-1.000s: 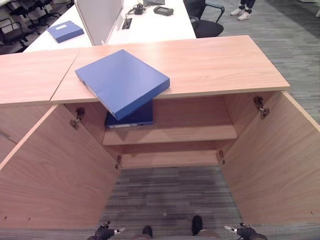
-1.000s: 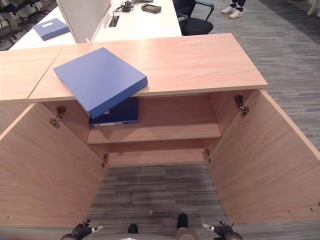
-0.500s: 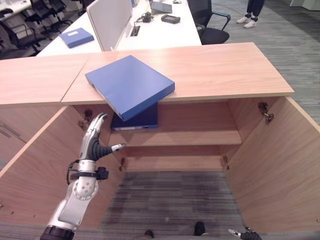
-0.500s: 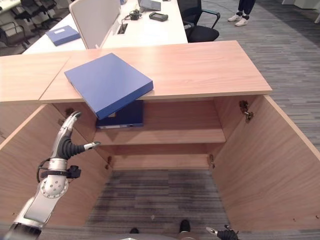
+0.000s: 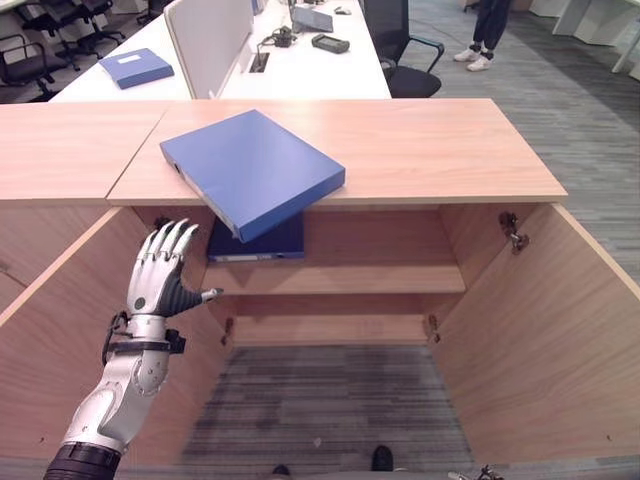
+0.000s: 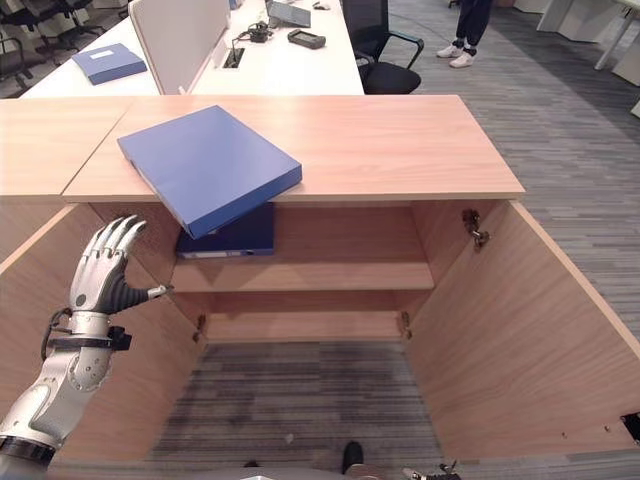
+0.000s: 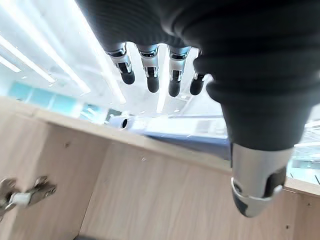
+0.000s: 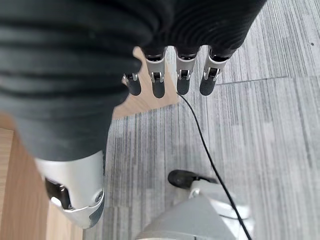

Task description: Put the empty folder in the office cabinet

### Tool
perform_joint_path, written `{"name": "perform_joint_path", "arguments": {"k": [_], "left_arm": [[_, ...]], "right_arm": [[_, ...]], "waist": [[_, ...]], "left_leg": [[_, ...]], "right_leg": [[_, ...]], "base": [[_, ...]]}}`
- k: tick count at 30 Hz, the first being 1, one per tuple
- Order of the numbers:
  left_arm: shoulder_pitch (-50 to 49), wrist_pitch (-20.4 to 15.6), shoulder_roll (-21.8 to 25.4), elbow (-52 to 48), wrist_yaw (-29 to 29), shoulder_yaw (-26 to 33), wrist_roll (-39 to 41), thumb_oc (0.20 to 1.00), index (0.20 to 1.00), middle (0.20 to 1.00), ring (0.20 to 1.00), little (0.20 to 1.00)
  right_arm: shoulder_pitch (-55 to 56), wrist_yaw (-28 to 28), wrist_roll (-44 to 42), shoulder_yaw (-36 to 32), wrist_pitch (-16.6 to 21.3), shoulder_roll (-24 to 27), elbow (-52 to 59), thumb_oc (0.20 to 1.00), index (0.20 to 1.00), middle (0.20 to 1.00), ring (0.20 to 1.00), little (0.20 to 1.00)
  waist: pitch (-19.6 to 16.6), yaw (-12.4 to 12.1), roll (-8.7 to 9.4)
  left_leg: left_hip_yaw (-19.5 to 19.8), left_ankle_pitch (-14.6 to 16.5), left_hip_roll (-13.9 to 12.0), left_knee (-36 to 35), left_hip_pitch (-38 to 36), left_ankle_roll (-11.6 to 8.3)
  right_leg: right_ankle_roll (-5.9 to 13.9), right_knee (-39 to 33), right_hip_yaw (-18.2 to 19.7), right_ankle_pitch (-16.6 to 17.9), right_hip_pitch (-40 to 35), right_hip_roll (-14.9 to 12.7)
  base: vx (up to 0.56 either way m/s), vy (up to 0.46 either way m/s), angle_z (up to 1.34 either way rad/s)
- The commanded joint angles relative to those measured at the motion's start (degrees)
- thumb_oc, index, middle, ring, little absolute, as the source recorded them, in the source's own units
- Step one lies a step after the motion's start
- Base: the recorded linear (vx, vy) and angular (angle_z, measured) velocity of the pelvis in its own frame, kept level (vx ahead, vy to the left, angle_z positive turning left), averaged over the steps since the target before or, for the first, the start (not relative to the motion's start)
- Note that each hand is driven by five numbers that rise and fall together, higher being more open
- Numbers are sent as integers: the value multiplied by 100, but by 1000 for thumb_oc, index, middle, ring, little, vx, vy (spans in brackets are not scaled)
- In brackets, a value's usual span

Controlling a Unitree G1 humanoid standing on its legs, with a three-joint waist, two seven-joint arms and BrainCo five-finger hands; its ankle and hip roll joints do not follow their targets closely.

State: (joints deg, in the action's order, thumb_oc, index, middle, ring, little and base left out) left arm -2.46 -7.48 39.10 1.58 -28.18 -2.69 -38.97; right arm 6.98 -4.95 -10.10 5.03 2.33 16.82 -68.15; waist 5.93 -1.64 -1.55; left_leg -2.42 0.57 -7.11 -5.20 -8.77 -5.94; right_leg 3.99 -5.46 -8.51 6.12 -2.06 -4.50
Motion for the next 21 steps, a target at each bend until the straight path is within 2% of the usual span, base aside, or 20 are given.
{"name": "perform_joint_path", "arguments": {"k": [1, 21], "left_arm": [[576, -59, 553, -310, -223, 54, -329, 1000, 1000, 1000, 1000, 1000], [1296, -2, 1142, -564, -208, -212, -754, 1000, 1000, 1000, 1000, 1000]], "right_arm": [[-347, -20, -8, 183, 92, -9, -226, 1000, 1000, 1000, 1000, 1000], [-321, 16, 25, 253, 60, 20, -322, 1000, 1000, 1000, 1000, 1000]], "waist": [[132, 157, 192], [92, 267, 101]], "left_leg": [[98, 433, 33, 20, -43, -147], [39, 436, 17, 20, -92, -172]], "right_leg": [[656, 77, 16, -749, -641, -515], [671, 68, 53, -751, -665, -497]], "base": [[44, -5, 0], [0, 0, 0]]}}
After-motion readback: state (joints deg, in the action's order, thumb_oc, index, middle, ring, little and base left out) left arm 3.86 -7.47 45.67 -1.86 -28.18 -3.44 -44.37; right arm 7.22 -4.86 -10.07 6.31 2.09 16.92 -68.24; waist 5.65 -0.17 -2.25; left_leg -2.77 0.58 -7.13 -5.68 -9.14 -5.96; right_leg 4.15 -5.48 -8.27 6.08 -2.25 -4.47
